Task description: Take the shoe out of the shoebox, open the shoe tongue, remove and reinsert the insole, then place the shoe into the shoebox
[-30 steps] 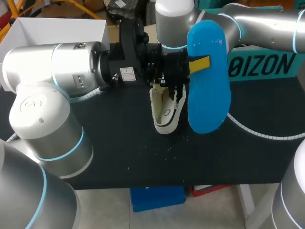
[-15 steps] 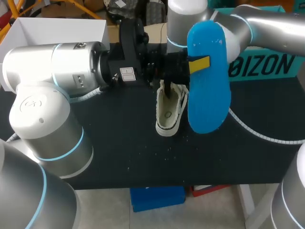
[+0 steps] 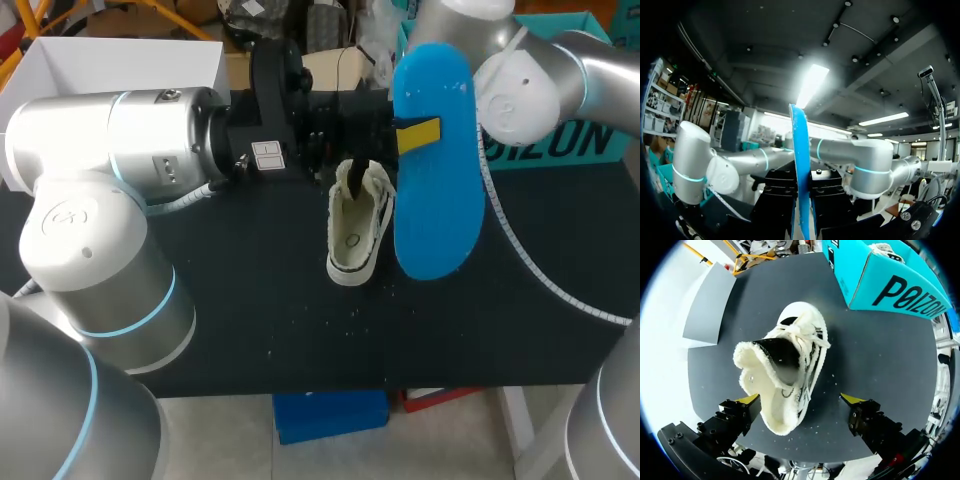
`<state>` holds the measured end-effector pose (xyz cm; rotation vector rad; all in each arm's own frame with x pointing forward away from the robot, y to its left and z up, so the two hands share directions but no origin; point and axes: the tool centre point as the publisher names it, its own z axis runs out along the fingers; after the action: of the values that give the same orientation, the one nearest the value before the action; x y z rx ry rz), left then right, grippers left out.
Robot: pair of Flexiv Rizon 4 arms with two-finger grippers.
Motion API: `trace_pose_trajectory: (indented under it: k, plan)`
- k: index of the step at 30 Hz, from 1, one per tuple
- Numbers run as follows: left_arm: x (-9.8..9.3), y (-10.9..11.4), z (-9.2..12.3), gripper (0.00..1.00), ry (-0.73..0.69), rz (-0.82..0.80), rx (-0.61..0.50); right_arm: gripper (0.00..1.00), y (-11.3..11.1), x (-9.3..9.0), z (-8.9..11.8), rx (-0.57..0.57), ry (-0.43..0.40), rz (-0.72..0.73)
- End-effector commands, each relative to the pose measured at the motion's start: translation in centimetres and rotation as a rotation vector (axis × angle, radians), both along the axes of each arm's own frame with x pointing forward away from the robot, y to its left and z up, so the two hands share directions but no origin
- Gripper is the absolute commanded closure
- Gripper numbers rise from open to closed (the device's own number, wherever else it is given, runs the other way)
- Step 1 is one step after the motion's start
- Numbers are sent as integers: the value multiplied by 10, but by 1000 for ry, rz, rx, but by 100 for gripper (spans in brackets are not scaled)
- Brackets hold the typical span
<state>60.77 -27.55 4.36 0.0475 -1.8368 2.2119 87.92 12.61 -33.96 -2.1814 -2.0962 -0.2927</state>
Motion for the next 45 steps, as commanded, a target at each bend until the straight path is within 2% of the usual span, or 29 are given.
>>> trace_pose_trajectory:
  k: [1,5,8,11,12,18,25,29,32,38,45]
  plan:
    - [-1,-1,-1,100,0,3,1,0,-1,-1,-2,9,-2,1]
    - [-1,-1,-1,100,0,3,1,0,-1,-1,-2,9,-2,1]
    - [-1,-1,-1,100,0,3,1,0,-6,-2,6,184,64,12]
    - [-1,-1,-1,100,0,3,1,0,-8,-4,15,288,87,30]
    - [-1,-1,-1,100,0,3,1,0,-8,-5,20,361,104,33]
    - [-1,-1,-1,100,0,3,1,0,-9,-7,36,580,147,79]
    - [-1,-1,-1,100,0,3,1,0,-12,-5,49,825,192,59]
    - [-1,-1,-1,100,0,3,1,0,-13,-6,57,913,172,10]
    - [-1,-1,-1,100,0,3,1,0,-15,-7,61,958,128,-34]
    - [-1,-1,-1,100,0,3,1,0,-18,-7,64,999,43,-94]
    - [-1,-1,-1,100,0,3,1,0,-19,-7,64,1013,58,-79]
